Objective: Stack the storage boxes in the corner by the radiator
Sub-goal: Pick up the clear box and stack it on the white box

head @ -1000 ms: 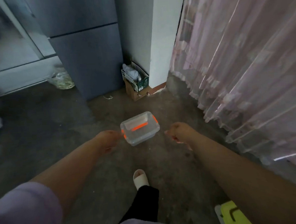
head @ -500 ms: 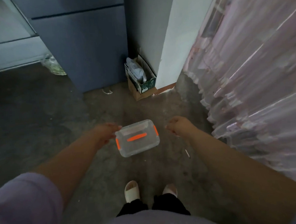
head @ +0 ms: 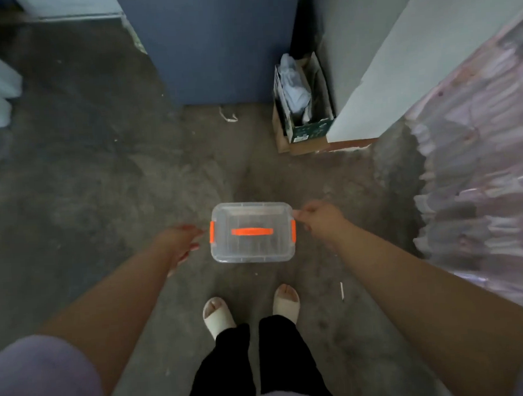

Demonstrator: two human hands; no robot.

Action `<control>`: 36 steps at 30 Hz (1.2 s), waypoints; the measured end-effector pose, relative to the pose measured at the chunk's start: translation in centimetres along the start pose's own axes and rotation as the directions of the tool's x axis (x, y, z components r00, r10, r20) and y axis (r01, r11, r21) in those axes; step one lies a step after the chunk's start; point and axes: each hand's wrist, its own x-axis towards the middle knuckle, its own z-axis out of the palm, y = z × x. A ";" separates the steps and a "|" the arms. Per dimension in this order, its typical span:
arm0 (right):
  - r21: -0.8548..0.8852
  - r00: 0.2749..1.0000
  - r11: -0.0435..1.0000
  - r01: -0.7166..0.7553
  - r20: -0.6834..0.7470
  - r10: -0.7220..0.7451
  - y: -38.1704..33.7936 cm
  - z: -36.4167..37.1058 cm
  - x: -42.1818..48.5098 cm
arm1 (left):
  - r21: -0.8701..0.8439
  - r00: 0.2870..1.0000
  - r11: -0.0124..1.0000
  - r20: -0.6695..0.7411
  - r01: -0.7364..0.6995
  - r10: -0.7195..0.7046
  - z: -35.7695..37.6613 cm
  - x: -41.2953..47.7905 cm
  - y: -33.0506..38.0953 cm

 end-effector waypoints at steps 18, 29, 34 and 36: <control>-0.109 0.963 0.957 -0.269 -0.012 0.270 16.4 12.5 26.9 | 0.319 0.997 0.947 -0.077 0.033 -0.009 8.4 30.2 -12.1; -0.055 0.944 0.952 -0.302 -0.157 0.290 23.8 17.7 34.6 | 0.245 0.990 0.969 -0.141 0.040 -0.005 11.8 40.5 -17.4; 0.021 0.942 0.955 -0.295 -0.160 0.295 24.0 17.8 35.2 | 0.185 0.982 0.981 -0.187 0.053 -0.018 11.9 41.5 -18.3; 0.008 0.946 0.962 -0.272 -0.180 0.269 23.2 17.4 34.7 | 0.166 0.978 0.984 -0.205 0.068 -0.033 11.5 41.2 -18.1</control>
